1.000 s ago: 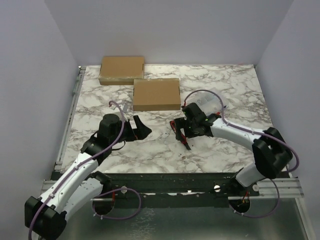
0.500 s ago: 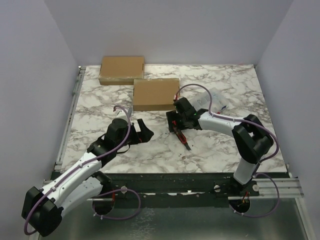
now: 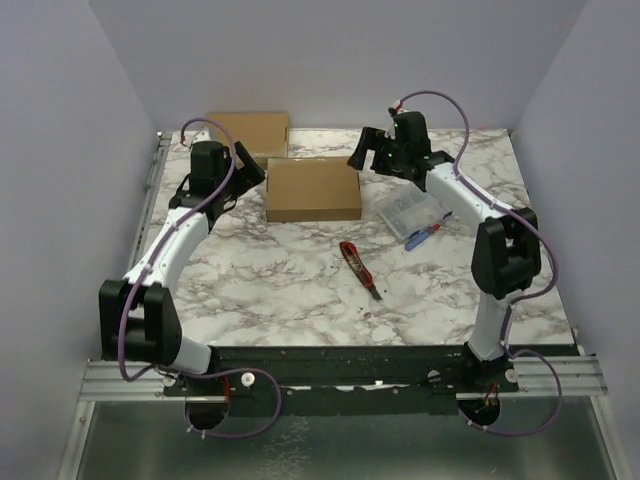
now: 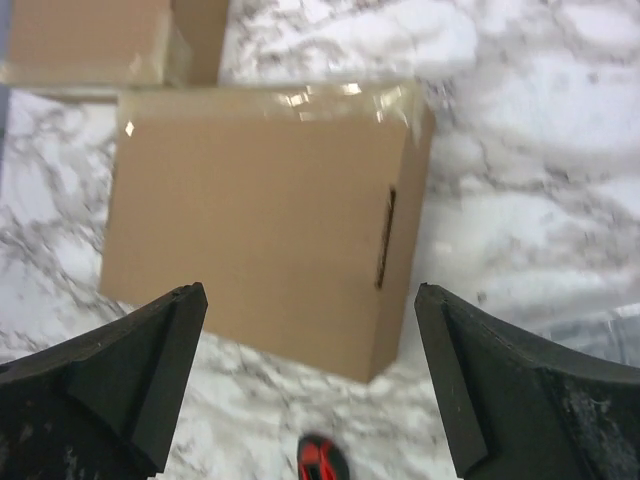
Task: Unpack the express box
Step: Pick up the express box from the center of the board, then place the express box at the center of the board.
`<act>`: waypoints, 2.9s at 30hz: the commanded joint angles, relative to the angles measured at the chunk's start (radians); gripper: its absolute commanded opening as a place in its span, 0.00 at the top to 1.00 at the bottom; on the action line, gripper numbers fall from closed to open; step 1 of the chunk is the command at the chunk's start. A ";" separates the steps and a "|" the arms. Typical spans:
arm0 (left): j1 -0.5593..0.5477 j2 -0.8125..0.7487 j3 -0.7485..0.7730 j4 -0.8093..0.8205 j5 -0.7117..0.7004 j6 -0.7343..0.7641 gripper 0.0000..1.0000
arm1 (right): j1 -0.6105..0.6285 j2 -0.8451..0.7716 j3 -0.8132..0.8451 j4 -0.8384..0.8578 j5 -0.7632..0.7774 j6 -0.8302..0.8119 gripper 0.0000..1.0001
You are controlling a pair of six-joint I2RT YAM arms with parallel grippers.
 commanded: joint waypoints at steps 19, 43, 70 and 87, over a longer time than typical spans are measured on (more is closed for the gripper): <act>0.014 0.802 0.560 0.112 0.189 0.100 0.10 | -0.096 0.512 0.501 -0.047 -0.376 -0.104 0.18; -0.049 0.375 0.251 0.150 0.124 0.172 0.28 | 0.186 -0.110 -0.156 0.445 -0.211 -0.330 0.42; -0.050 -0.157 -0.118 -0.365 -0.014 0.057 0.08 | 0.259 -0.377 -0.369 0.056 0.090 -0.034 0.00; -0.263 -0.411 -0.600 0.054 0.191 -0.564 0.01 | 0.023 0.188 0.122 -0.171 -0.537 -0.165 0.04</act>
